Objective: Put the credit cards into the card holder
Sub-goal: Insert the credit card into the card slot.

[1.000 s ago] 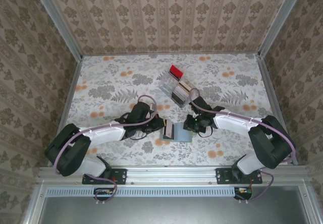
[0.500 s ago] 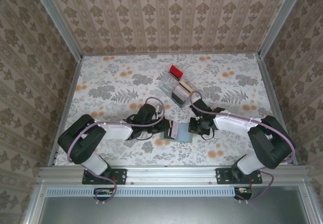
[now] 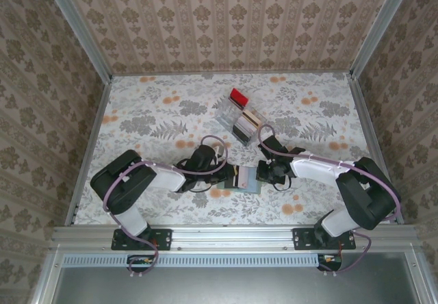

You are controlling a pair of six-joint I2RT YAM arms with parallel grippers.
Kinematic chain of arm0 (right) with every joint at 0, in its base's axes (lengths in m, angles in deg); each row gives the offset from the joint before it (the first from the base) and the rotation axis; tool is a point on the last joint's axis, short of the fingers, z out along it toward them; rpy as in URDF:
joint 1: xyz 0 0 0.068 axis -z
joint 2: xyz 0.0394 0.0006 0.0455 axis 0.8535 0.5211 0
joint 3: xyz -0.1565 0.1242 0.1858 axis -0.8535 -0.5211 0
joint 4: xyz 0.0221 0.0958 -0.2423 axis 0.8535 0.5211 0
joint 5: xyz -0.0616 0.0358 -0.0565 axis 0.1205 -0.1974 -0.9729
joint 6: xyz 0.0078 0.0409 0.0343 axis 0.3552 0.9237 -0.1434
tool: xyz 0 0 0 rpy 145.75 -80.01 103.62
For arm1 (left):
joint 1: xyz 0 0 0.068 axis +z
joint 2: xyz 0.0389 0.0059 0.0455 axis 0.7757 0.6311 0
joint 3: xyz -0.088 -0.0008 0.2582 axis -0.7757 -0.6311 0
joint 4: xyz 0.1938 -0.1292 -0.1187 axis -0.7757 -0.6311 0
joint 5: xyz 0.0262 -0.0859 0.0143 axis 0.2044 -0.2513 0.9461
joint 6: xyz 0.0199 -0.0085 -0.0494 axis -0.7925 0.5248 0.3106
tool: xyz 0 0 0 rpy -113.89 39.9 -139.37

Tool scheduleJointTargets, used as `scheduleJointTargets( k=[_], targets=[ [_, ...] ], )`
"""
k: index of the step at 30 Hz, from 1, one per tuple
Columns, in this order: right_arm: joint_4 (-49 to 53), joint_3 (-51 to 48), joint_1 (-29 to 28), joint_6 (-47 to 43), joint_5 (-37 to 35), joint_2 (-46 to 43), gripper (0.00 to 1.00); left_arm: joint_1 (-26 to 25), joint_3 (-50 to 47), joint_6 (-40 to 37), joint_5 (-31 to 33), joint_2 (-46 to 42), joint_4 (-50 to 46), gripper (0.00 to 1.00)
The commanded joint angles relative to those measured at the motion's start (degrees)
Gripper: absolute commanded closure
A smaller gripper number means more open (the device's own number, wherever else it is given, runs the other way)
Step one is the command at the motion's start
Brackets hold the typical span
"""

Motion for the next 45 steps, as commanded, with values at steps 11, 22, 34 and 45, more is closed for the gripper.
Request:
scheduleJointTargets(
  k=[11,22,34,45],
  targets=[
    [-1.87,-3.24,-0.01,1.4,-0.62,2.88,0.83,-1.32,1.21,-3.55,0.18,-1.59,-9.3,0.88],
    [-4.6,-3.53,-0.05,2.28,1.81,3.72,0.84,-3.94,12.23,-11.96,3.26,-0.17,-27.42,0.72],
    [-4.49,-4.1,-0.05,2.43,1.94,2.53,0.85,-5.28,17.73,-16.71,5.44,-0.5,-36.89,0.6],
    [-5.48,-4.54,-0.05,3.15,2.6,2.27,0.85,-6.72,19.93,-15.64,4.98,2.48,-36.88,0.61]
  ],
)
